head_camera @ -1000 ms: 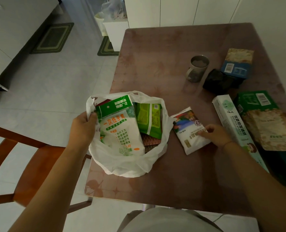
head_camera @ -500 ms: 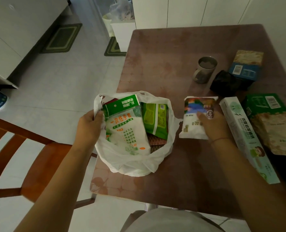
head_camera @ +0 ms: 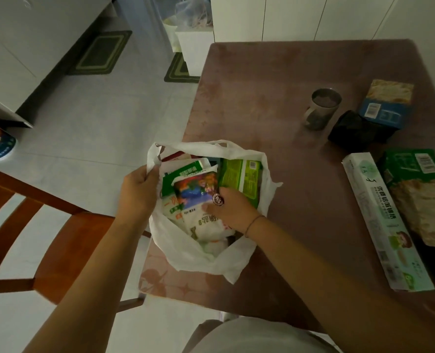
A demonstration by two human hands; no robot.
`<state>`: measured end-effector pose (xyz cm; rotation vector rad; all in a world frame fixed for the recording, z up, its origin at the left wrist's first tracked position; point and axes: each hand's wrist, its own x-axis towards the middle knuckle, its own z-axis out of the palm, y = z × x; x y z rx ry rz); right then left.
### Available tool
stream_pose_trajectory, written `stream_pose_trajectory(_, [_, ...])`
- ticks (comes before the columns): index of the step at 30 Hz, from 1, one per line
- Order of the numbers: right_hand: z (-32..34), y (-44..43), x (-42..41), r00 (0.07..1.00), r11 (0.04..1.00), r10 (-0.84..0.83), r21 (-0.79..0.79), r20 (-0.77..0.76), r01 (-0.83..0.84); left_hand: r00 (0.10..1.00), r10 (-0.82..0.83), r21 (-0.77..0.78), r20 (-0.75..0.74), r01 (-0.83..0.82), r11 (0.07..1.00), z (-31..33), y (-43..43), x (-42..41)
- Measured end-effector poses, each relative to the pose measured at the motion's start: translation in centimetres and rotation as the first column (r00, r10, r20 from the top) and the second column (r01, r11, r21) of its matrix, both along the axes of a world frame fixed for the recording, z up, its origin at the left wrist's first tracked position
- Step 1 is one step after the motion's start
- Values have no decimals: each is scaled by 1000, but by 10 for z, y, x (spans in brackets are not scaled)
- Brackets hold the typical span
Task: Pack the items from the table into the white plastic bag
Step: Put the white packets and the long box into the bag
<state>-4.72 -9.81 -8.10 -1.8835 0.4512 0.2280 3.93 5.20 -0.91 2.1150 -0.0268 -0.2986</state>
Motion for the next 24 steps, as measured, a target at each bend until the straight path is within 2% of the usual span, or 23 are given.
stream_pose_trajectory(3, [2,-3,9,988,963,130,-227,-82,-145,1000,2,-11,-12,-2,1000,-2,-1,1])
stream_pose_trajectory(5, [5,-11,12,982,921,150,-347,-111,-180,1000,-1,-2,-10,1,1000,-3,-2,1])
stream_pose_trajectory(7, [8,-28,13,998,860,54,-510,39,-27,1000,-4,15,-3,4,1000,-3,-2,4])
stream_pose_trajectory(8, [6,-43,13,987,813,-69,-565,146,141,1000,-6,14,-2,6,1000,-2,-1,5])
stream_pose_trajectory(9, [0,-59,12,941,770,-264,-542,210,336,1000,-8,7,-2,8,1000,-2,0,6])
stream_pose_trajectory(10, [-9,-77,11,871,724,-455,-493,184,482,1000,-9,-1,0,9,1000,-2,1,6])
stream_pose_trajectory(11, [-18,-93,9,816,719,-575,-443,51,535,1000,-9,-1,2,9,1000,-2,2,6])
stream_pose_trajectory(13, [-37,-106,7,777,822,-568,-230,-270,521,1000,-9,10,0,9,1000,-3,4,5])
stream_pose_trajectory(14, [-45,-107,6,787,850,-523,-127,-327,512,1000,-9,14,-4,9,1000,-4,4,5])
stream_pose_trajectory(17, [-49,-102,9,832,860,-498,-11,-245,511,1000,-10,21,1,10,1000,-4,0,5])
stream_pose_trajectory(20, [-33,-109,8,801,782,-579,173,-151,598,1000,-28,32,10,28,999,-3,-4,3])
stream_pose_trajectory(22, [-4,-121,1,775,747,-632,245,-31,618,998,-55,-7,11,55,998,-2,-7,3])
stream_pose_trajectory(24, [29,-134,-10,781,772,-613,300,120,560,994,-106,-77,26,107,991,2,-13,3])
